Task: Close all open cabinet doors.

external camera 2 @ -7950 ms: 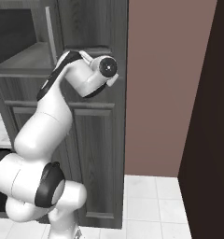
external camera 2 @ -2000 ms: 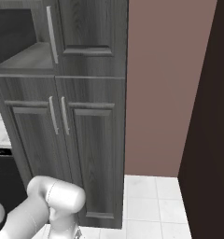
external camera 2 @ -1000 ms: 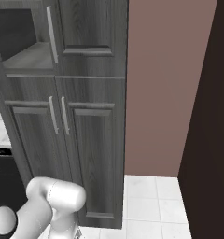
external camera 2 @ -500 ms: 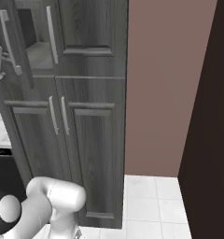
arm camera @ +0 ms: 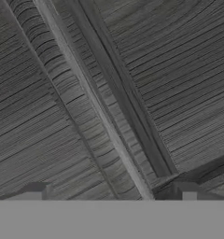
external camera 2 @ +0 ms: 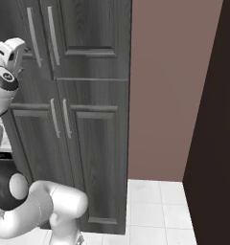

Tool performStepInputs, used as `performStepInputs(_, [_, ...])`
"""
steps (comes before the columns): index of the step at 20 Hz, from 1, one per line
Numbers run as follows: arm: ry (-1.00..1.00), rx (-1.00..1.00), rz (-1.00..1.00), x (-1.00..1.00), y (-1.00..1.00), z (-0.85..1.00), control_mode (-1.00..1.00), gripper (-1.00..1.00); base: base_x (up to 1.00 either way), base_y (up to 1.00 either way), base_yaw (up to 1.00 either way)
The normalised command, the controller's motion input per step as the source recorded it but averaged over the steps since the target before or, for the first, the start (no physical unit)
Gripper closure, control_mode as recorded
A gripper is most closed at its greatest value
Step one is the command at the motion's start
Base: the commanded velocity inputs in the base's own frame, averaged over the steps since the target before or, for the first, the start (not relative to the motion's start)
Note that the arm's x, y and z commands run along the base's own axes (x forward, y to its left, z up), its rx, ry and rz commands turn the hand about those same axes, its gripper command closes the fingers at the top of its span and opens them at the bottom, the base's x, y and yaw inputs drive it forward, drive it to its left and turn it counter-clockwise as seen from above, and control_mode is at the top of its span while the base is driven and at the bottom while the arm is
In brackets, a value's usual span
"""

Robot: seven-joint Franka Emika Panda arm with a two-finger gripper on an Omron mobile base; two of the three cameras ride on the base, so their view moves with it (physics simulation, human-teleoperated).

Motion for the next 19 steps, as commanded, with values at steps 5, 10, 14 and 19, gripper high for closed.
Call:
performStepInputs(5, [0.03,0.02,0.06,0.95,-0.01,-0.10,-1.00,-1.00,0.00,0.00,0.00])
performStepInputs(10, [0.03,0.02,0.05,0.89,0.00,-0.12,-1.00,-1.00,0.00,0.00,0.00])
performStepInputs(14, [0.02,0.01,0.03,0.80,0.00,-0.15,-1.00,-1.00,0.00,0.00,0.00])
performStepInputs(19, [0.01,0.00,0.02,0.49,0.00,-0.20,-1.00,-1.00,0.00,0.00,0.00])
